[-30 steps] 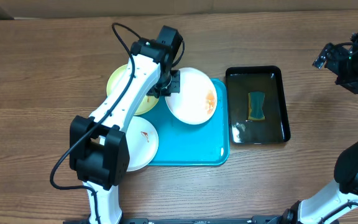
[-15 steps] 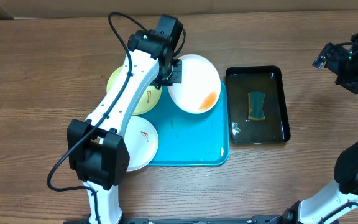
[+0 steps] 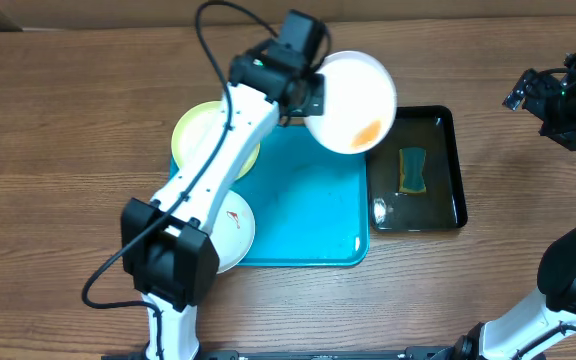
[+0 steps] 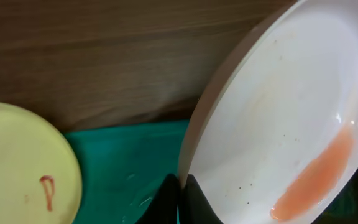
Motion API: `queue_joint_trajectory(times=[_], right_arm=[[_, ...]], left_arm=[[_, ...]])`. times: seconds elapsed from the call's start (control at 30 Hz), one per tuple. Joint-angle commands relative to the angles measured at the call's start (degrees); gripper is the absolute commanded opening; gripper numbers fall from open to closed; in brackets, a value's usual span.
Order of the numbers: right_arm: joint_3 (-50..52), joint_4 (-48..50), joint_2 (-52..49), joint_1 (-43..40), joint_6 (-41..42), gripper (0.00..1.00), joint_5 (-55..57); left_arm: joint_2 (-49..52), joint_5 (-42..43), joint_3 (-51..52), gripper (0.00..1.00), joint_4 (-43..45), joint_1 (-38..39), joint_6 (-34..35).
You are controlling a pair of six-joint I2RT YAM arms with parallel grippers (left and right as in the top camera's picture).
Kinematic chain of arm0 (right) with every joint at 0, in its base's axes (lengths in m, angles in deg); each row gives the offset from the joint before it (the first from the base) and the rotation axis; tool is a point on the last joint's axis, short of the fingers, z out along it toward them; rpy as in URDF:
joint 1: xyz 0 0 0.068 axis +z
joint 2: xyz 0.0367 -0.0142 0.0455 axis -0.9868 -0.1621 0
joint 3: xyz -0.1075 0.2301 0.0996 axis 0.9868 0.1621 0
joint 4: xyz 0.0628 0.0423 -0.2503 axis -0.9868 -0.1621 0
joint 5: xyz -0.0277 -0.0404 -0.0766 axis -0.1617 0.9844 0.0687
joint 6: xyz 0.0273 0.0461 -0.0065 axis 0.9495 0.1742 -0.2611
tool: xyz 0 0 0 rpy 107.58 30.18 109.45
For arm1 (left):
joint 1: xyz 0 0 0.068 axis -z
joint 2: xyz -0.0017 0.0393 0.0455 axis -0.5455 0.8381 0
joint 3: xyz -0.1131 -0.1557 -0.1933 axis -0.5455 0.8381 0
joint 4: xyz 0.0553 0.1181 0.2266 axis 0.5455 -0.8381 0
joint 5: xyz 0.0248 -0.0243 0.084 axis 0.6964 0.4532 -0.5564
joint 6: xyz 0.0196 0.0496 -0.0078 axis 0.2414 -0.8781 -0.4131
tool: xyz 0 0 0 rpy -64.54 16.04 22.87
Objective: Clean dirty plates on tray and stack at the side
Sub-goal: 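Lift the white plate with the left gripper and carry it left off the tray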
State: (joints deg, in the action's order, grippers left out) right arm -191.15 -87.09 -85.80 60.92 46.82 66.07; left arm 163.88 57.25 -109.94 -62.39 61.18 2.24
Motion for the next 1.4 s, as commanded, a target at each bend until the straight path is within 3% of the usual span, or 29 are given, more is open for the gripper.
queue_joint_trajectory(times=[0.0,0.2,0.63,0.83,1.17,1.37], right_arm=[[-0.6,0.2,0.6,0.1,0.3,1.00,0.2],[-0.6,0.2,0.6,0.1,0.3,1.00,0.2],[-0.6,0.2,0.6,0.1,0.3,1.00,0.2],[-0.6,0.2,0.6,0.1,0.3,1.00,0.2],[-0.6,0.2,0.6,0.1,0.3,1.00,0.2],[-0.6,0.2,0.6,0.1,0.3,1.00,0.2]], left_arm=[[-1.4,-7.2,-1.5,0.04,2.3,4.3,0.7],[-1.2,-24.3,-1.5,0.04,4.4,10.7,-0.6],[-0.8,-45.0,-1.5,0.04,9.3,20.5,-12.5],[-0.8,-51.3,-1.5,0.04,12.6,24.3,-20.6],[-0.8,-58.8,-1.5,0.04,19.2,27.1,-28.3],[-0.8,-62.1,-1.5,0.04,19.2,27.8,-24.9]])
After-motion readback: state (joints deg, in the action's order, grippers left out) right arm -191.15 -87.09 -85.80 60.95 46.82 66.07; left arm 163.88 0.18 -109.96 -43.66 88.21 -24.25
